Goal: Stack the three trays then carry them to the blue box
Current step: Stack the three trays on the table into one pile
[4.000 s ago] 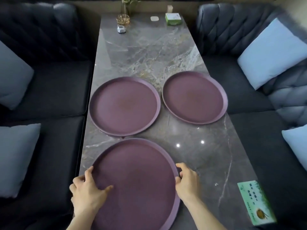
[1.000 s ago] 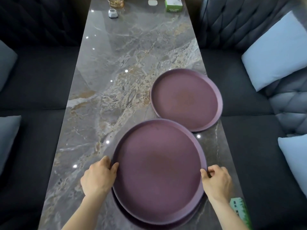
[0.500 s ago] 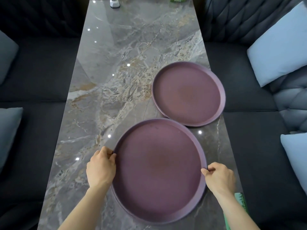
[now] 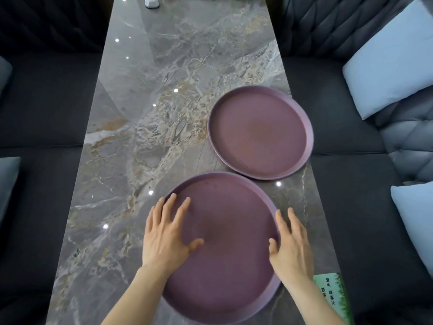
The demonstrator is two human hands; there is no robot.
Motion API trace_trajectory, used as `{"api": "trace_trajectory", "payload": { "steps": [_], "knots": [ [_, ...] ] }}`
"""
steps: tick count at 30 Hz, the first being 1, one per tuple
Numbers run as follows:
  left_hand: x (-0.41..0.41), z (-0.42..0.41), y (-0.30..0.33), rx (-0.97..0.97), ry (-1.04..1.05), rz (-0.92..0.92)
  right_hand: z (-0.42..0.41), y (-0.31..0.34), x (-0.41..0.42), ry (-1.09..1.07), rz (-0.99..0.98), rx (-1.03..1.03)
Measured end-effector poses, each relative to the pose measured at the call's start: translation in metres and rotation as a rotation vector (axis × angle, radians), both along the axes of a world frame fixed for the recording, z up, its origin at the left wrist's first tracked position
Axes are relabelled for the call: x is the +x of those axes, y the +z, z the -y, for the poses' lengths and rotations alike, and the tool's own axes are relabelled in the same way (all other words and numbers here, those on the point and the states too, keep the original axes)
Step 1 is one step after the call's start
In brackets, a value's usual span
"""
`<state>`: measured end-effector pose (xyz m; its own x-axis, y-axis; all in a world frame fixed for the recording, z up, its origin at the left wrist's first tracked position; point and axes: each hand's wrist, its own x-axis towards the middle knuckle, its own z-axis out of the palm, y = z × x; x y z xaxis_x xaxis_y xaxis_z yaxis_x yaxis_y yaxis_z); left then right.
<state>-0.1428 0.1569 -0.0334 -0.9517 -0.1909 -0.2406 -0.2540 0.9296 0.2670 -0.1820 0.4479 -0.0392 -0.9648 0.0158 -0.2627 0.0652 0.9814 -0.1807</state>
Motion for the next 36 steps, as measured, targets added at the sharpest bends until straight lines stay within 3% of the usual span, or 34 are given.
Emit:
{"api": "trace_trajectory", "payload": {
  "steps": [5, 11, 14, 17, 20, 25, 29, 36],
  "knots": [
    [-0.005, -0.017, -0.012, 0.021, -0.181, 0.1, 0.004, -0.014, 0.005, 0.33, -0.077, 0.047],
    [-0.016, -0.019, -0.009, 0.025, -0.16, 0.125, 0.01, -0.023, 0.003, 0.332, -0.097, 0.034],
    [-0.032, -0.023, -0.008, 0.021, -0.121, 0.003, 0.01, -0.018, -0.018, 0.241, -0.213, -0.116],
    [-0.063, -0.027, -0.009, -0.016, -0.06, -0.156, 0.007, -0.007, -0.061, 0.013, -0.313, -0.293],
    [-0.109, -0.033, -0.006, 0.039, 0.086, -0.209, -0.006, 0.003, -0.114, -0.236, -0.279, -0.414],
    [-0.193, -0.041, -0.002, 0.248, 0.285, -0.206, -0.036, 0.01, -0.196, -0.438, -0.052, -0.382],
    [-0.252, -0.041, -0.006, 0.474, 0.522, -0.114, -0.049, 0.006, -0.242, -0.583, 0.056, -0.566],
    [-0.288, -0.039, -0.01, 0.723, 0.683, -0.061, -0.05, -0.005, -0.28, -0.583, -0.047, -0.52]
  ]
}}
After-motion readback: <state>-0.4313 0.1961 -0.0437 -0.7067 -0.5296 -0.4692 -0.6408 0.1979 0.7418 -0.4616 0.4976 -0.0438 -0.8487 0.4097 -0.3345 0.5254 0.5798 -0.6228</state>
